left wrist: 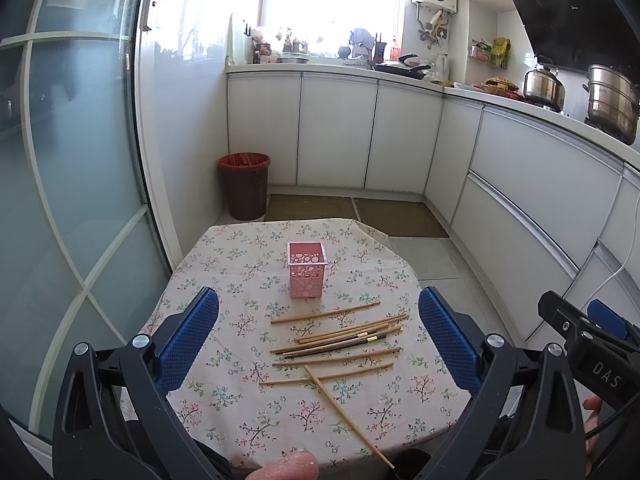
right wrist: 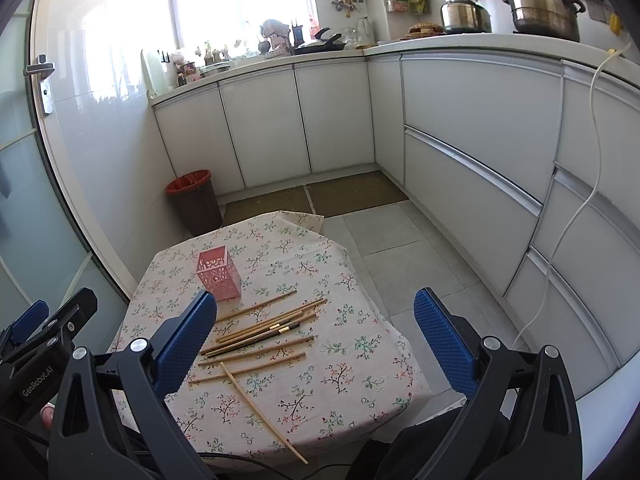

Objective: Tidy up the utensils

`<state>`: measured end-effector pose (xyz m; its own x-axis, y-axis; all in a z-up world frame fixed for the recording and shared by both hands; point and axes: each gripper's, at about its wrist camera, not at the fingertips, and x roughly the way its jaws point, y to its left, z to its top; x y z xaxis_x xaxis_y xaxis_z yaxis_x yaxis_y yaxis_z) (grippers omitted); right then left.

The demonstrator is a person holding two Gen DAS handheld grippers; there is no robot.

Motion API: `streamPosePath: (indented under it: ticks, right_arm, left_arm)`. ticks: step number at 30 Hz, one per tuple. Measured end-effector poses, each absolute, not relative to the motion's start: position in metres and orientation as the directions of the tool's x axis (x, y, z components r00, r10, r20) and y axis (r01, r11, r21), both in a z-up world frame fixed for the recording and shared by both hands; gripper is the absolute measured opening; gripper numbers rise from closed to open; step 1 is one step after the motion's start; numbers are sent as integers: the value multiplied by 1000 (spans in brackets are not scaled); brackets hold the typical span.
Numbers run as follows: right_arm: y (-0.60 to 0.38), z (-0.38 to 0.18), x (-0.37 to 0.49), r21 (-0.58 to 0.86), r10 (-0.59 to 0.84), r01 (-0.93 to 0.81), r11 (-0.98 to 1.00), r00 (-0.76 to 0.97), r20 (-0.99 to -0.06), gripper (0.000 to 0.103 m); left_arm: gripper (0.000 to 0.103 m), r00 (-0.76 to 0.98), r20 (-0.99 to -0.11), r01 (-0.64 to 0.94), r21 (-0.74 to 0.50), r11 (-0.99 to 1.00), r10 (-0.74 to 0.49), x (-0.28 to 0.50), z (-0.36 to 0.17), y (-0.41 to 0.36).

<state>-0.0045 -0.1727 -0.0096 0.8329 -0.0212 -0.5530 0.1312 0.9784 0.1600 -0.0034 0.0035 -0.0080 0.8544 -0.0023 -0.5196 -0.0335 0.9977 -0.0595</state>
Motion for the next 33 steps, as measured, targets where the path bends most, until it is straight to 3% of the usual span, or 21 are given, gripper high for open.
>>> streamPosePath:
  ticks: [13,18,26,30,33]
  right_arm:
    - [-174,-12,0,166,-15,134,977,821,-571,96]
    - [-182,-20,11,181,-11,149,972,799,-602,96]
    - [-227,-56,37,327,71,228,917,714,-697,96]
    - [-246,-81,51,356,90,266,896,676,-732,96]
    - [-254,-103,64,377,123,280,883,637,-761,96]
  left_arm:
    - [96,839,-544,-32,-54,998,-2,4,-13,3]
    - [96,784,-621,-22,-42,999,-9,24,-31,2]
    - [96,409,-906,-14,-127,992,-110,91,-143,10]
    - [95,234,-962,-128,-173,977,-139,116,-206,24]
    - [84,118,-970,-228,-235,945,-213,132,-241,30]
